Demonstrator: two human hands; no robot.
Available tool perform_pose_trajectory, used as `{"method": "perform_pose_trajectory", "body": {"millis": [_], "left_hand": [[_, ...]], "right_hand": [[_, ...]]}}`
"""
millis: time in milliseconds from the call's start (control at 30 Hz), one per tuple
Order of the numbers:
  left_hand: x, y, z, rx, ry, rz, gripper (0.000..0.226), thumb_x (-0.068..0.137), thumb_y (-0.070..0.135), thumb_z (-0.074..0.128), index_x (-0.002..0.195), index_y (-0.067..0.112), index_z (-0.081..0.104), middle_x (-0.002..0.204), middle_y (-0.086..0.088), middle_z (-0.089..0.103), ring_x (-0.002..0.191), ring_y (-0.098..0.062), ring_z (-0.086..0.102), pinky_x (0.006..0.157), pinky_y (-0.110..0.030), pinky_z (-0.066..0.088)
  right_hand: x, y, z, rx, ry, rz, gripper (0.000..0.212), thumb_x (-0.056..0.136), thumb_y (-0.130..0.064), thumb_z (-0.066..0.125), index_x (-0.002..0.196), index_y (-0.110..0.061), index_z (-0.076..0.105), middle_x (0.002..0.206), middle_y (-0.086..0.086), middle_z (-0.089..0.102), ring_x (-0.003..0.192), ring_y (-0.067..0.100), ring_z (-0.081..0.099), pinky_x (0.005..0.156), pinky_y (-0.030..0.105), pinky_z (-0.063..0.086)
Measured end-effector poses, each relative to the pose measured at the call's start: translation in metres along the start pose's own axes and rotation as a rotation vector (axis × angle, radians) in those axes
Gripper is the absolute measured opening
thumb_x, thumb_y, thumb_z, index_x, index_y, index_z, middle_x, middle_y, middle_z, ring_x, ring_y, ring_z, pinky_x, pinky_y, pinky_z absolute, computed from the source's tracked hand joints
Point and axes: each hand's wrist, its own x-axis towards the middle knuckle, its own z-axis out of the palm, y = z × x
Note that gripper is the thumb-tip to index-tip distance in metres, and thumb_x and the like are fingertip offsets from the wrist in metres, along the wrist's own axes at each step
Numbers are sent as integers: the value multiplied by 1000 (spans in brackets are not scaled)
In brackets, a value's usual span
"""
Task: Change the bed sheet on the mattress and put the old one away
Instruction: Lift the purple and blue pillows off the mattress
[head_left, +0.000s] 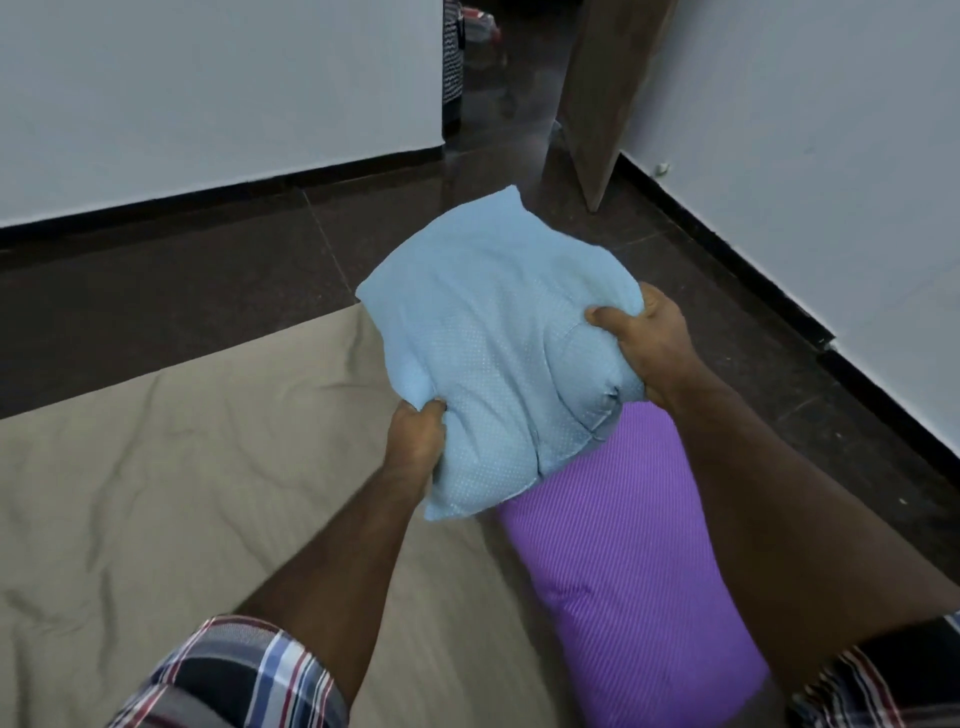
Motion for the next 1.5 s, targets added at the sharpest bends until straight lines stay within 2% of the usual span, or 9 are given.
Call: {"method": "perform_pose_trajectory", "body": {"millis": [133,233,333,433,800,967,1067,1200,1500], "left_hand": [[45,-22,52,576,-64,-59,72,74,42,58,139,13,47,137,-14,57,121,-34,57,104,-45,47],[40,-32,92,869,-168,113,80,93,42,52,159,10,20,163,-15,26,148,-34,29,121,-43,24],[42,-38,114,981,-144,146,78,100,39,44,160,10,6,167,-16,10,152,-37,17,123,-48,18],[52,-45,117,1048,-150,86,78,103,36,43,160,12,-3,168,-13,1,154,-37,8,123,-52,15],[54,-47,108,1066,-226,72,79,103,47,42,161,21,-5,169,-4,-4,155,-31,7,124,-49,15],[33,-42,62,1047,-118,209,72,102,36,48,161,17,10,169,-2,10,153,-22,20,121,-39,26],[11,-42,19,1082,-8,241,73,99,32,52,160,13,16,167,-6,17,150,-23,26,117,-39,32],[-27,-57,-64,1043,64,177,72,98,31,53,159,12,20,167,-7,20,150,-23,27,118,-38,30],[-170,-168,-332,1040,218,-26,70,98,30,52,158,8,21,164,-10,24,148,-27,29,118,-43,30]], "right_hand": [[66,57,-41,-1000,-181,151,79,89,-49,67,154,-22,32,153,17,36,134,41,43,109,55,41],[64,99,-30,-1240,-351,-61,79,92,-56,56,158,-31,19,165,8,13,148,37,22,115,57,28],[61,127,-9,-1239,-461,-128,84,95,-58,49,160,-29,4,168,5,-5,153,39,-1,121,59,12],[70,144,-4,-1205,-488,-79,84,97,-58,46,160,-28,0,168,6,-12,153,40,-8,120,61,8],[79,166,1,-1225,-436,-52,87,95,-61,49,160,-28,2,168,7,-9,153,40,-9,120,64,8],[35,135,41,-1233,-259,-210,86,93,-39,52,160,-12,5,167,18,1,153,41,2,119,66,10],[-13,121,87,-1169,-255,-350,86,79,-24,61,156,-7,27,163,20,23,151,41,19,116,65,17],[-99,112,151,-1098,-332,-435,79,79,-21,59,153,-5,35,160,19,31,150,38,26,117,62,23],[-375,120,311,-1097,-632,-358,83,90,-29,53,160,-12,11,168,11,9,155,28,2,124,51,9]]}}
